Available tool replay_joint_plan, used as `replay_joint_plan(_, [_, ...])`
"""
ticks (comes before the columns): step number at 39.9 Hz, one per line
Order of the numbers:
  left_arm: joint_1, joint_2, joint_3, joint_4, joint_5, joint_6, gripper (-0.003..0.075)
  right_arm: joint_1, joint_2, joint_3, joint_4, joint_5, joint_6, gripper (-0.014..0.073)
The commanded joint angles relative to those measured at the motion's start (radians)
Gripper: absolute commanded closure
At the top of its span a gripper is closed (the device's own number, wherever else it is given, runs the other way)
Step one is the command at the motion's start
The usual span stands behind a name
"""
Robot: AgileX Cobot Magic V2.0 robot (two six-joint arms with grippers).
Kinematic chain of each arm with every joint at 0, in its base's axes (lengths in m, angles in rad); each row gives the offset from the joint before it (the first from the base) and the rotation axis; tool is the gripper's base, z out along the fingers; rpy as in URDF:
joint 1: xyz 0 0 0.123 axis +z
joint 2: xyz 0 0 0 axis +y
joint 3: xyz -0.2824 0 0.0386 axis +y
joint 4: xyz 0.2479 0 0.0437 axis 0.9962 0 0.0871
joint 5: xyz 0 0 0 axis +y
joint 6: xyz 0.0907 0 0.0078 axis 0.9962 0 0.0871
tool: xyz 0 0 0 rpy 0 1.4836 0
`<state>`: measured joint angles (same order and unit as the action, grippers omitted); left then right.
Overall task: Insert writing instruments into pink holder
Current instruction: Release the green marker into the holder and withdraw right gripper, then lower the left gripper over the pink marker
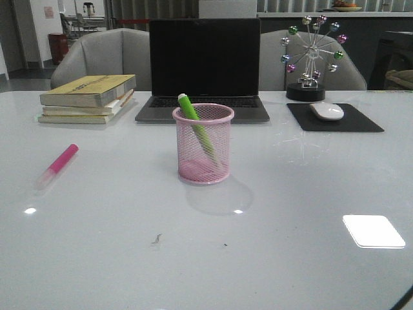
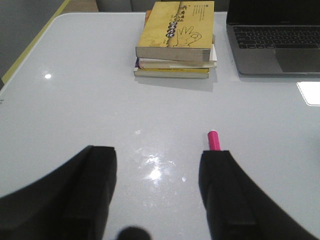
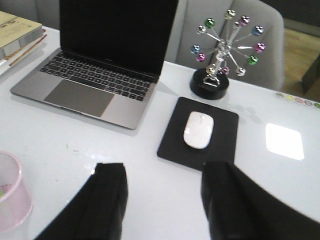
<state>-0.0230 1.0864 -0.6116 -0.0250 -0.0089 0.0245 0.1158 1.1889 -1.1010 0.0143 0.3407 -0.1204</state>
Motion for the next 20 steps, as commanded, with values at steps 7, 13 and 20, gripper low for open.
replay_joint_plan(7, [0.0,-0.014,-0.037,-0.007,-0.084,-0.001,0.0283,-0.132,-0.266,0.243,0.001,-0.033,-0.01,0.0139])
replay_joint_plan(13, [0.0,-0.016,-0.037,-0.007,-0.084,-0.001,0.0283,-0.183,-0.377,0.375,0.003,-0.026,-0.01,0.0139])
replay_joint_plan(20, [0.0,-0.016,-0.037,-0.007,-0.084,-0.001,0.0283,-0.214,-0.407,0.451,0.005,0.005,0.034,0.0139])
